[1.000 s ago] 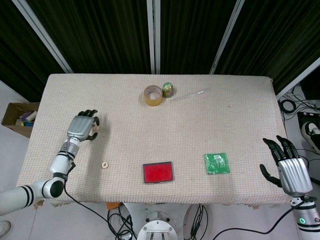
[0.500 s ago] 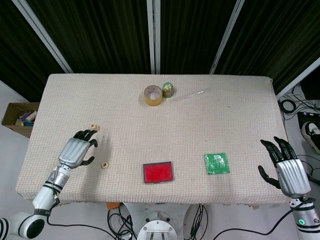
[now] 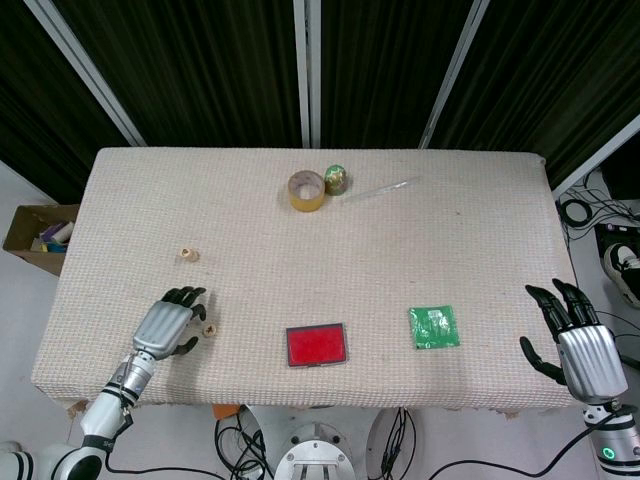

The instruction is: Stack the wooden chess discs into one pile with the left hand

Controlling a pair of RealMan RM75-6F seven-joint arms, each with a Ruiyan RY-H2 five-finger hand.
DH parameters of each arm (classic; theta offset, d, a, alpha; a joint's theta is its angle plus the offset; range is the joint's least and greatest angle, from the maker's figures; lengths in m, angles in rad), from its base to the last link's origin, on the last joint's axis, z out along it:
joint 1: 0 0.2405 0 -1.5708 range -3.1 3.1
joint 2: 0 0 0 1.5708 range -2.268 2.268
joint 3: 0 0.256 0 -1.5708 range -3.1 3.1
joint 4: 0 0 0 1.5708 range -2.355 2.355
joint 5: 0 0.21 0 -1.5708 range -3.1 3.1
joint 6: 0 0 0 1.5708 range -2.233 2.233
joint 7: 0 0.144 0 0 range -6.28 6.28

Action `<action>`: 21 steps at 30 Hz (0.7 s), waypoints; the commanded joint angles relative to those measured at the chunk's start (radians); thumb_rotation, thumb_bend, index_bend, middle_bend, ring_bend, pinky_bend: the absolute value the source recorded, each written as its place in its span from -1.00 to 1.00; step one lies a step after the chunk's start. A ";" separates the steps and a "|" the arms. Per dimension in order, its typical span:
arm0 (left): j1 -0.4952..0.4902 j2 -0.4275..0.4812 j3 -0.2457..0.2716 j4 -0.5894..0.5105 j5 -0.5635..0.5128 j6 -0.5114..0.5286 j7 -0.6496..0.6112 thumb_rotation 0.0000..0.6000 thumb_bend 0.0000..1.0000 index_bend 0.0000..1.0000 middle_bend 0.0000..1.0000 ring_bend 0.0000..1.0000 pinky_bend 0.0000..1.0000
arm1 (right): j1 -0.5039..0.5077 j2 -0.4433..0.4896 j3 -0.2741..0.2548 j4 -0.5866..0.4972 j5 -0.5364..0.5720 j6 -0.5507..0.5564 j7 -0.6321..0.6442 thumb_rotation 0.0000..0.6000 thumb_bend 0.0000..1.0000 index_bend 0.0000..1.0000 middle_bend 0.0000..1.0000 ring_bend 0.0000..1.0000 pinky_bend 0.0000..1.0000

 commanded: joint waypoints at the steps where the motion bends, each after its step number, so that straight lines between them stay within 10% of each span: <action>1: -0.008 -0.021 -0.013 0.011 0.001 -0.014 0.005 1.00 -0.35 -0.15 -0.78 -0.81 -0.67 | -0.001 -0.001 0.000 -0.002 -0.001 0.001 -0.002 1.00 -0.41 -0.74 -0.56 -0.92 -0.72; 21: -0.010 -0.042 -0.029 0.011 -0.030 -0.062 0.043 1.00 -0.30 -0.08 -0.78 -0.81 -0.67 | -0.009 0.004 0.000 -0.007 0.004 0.005 -0.008 1.00 -0.41 -0.74 -0.56 -0.92 -0.72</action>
